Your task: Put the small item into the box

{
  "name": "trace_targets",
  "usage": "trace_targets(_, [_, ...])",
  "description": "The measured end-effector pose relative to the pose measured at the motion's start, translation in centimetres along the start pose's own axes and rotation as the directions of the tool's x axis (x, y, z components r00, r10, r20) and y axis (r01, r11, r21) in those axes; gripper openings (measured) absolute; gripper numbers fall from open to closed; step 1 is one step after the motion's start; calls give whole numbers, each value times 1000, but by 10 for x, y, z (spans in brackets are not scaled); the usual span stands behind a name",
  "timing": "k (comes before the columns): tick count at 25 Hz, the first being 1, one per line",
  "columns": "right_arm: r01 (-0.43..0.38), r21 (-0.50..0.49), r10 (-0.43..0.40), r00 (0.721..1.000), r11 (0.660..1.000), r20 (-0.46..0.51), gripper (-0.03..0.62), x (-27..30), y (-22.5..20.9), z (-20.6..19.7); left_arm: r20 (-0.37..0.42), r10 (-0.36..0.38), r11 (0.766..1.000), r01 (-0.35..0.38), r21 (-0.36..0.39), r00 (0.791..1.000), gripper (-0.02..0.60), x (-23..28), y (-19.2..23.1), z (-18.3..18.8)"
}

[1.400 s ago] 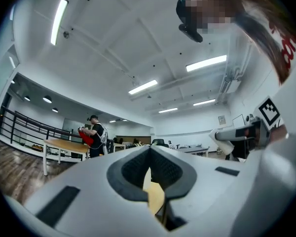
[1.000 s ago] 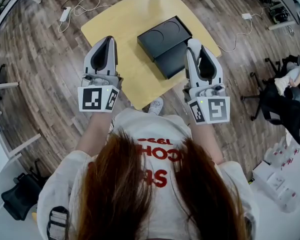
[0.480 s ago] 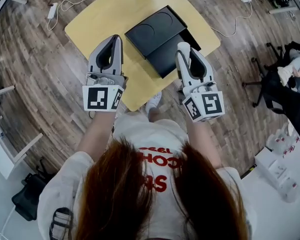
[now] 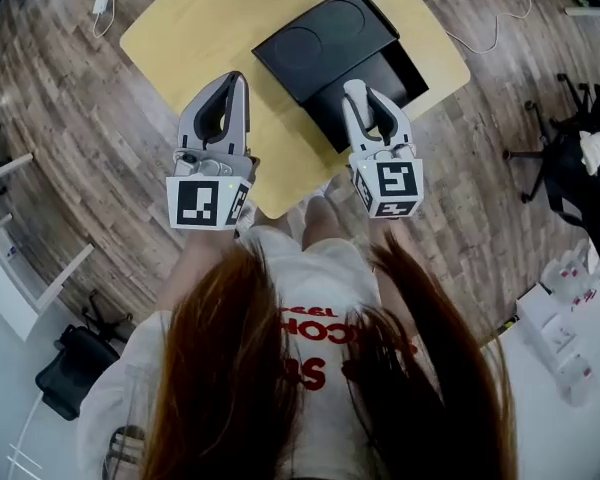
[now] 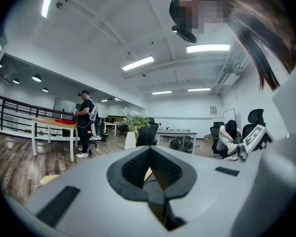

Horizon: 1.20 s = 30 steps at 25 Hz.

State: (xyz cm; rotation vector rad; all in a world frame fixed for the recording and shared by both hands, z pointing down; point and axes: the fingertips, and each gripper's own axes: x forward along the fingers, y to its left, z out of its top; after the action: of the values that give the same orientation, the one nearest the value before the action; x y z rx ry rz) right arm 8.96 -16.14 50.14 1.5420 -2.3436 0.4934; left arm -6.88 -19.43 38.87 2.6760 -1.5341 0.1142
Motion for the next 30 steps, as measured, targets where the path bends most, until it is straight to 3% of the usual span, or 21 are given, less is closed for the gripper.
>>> trace_targets(7, [-11, -60, -1, 981, 998, -194, 153, 14, 3, -45, -50, 8, 1000, -9, -13, 999, 6, -11, 3, -16])
trace_targets(11, [-5, -49, -5, 978, 999, -208, 155, 12, 3, -52, -55, 8, 1000, -10, -20, 998, 6, -15, 0, -19])
trace_targets(12, [-3, -44, -5, 981, 999, -194, 152, 11, 2, -50, -54, 9, 1000, -11, -21, 999, 6, -15, 0, -19])
trace_targets(16, [14, -35, -18, 995, 999, -100, 22, 3, -2, -23, -36, 15, 1000, -16, -14, 999, 6, -14, 3, -14])
trace_targets(22, [36, -24, -35, 998, 999, 45, 6, -18, -9, 30, 16, 26, 1000, -26, 0, 1000, 6, -15, 3, 9])
trace_targets(30, [35, 4, -35, 979, 999, 203, 5, -54, -13, 94, 75, 35, 999, -37, 14, 997, 6, -20, 4, 38])
